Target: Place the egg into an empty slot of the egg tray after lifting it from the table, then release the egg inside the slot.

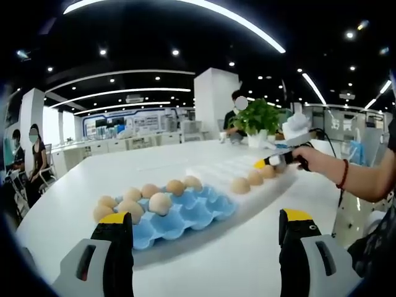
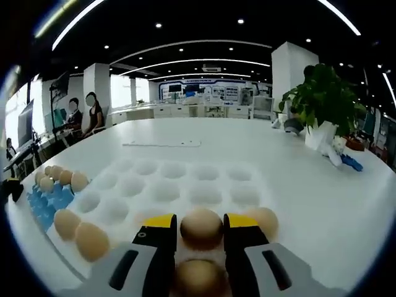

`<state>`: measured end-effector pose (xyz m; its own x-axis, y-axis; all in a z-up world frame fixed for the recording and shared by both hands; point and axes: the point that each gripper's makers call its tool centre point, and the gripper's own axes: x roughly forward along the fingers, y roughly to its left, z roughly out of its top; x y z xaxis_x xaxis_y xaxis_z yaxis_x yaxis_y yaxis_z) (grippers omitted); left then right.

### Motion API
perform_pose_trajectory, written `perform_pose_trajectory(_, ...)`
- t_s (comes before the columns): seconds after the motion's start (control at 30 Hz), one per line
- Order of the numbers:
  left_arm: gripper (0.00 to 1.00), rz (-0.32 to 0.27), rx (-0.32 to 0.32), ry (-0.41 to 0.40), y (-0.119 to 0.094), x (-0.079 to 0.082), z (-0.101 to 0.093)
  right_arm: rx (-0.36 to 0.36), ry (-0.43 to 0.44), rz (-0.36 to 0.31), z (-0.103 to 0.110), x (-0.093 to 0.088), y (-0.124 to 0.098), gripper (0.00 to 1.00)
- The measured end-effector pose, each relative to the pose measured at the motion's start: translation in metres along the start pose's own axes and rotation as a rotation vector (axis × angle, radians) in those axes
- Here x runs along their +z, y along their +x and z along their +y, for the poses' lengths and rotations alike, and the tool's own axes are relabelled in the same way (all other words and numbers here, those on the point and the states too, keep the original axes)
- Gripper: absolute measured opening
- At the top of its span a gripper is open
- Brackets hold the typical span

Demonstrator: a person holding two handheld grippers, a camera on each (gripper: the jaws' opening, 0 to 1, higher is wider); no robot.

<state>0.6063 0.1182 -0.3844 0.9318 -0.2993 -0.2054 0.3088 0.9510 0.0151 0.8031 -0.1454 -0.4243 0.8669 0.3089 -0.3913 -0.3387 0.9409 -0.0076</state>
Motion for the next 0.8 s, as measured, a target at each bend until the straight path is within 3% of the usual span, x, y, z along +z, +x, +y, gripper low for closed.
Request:
perform_pose_trajectory(0.53, 1.0, 0.001, 0.0, -0.004, -0.0016, -0.0023, 0.0026, -0.002, -0.04, -0.038, -0.0026, 0.0016, 0.002, 0.28)
perform_pose_trajectory(0.8, 1.0, -0.007, 0.011, -0.015, -0.0022, -0.0016, 0.01, 0.006, -0.057, -0.097, -0.0029, 0.0063, 0.0004, 0.28)
